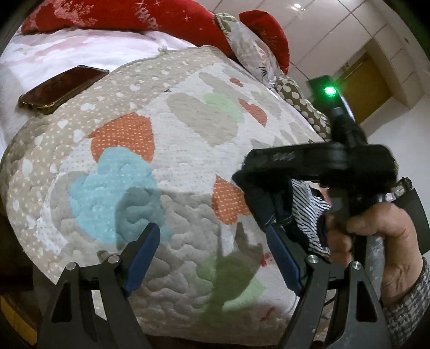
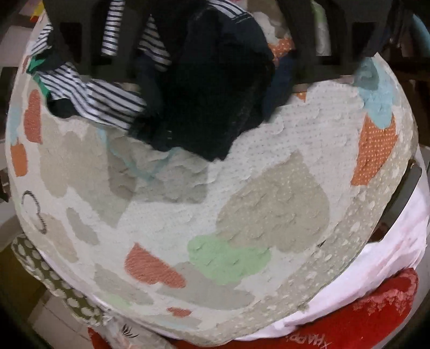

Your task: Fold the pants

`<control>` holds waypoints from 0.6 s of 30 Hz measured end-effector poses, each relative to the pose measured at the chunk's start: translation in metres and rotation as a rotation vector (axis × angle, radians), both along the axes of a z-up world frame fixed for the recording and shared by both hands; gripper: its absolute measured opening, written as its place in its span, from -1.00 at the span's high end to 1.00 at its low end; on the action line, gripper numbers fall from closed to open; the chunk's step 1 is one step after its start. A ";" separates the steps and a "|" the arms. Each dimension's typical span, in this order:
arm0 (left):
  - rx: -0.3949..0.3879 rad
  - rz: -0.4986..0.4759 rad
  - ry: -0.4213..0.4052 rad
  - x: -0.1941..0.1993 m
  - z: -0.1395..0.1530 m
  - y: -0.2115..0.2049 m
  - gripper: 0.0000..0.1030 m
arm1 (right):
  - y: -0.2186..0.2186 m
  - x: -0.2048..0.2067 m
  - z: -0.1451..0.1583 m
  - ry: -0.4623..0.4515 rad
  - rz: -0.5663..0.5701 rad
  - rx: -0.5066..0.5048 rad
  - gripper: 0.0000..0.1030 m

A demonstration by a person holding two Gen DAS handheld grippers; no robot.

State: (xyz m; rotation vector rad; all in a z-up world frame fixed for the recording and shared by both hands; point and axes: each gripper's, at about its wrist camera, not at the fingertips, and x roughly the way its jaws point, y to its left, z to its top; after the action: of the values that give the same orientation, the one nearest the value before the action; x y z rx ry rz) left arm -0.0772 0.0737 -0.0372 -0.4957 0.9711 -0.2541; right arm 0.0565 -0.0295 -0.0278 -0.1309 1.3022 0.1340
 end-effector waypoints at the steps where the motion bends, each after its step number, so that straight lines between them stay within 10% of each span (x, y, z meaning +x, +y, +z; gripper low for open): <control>1: -0.008 -0.001 0.000 0.001 0.000 -0.001 -0.56 | -0.007 0.000 0.005 -0.003 -0.020 0.036 0.14; 12: 0.084 -0.151 -0.103 0.033 0.004 -0.068 -0.56 | -0.066 -0.016 0.045 -0.057 -0.095 0.355 0.31; 14: 0.081 -0.180 -0.114 0.038 0.006 -0.081 -0.30 | -0.071 -0.018 0.050 -0.066 -0.093 0.386 0.32; 16: 0.095 -0.224 -0.098 0.044 0.010 -0.099 0.51 | -0.077 -0.021 0.053 -0.078 -0.093 0.423 0.32; 18: 0.097 -0.253 -0.095 0.047 0.016 -0.113 0.61 | -0.088 -0.024 0.058 -0.091 -0.100 0.461 0.31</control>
State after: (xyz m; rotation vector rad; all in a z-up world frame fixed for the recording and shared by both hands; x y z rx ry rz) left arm -0.0300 -0.0392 -0.0215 -0.2686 0.9487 -0.4517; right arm 0.0327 -0.1171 0.0304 0.3176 1.1545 0.3347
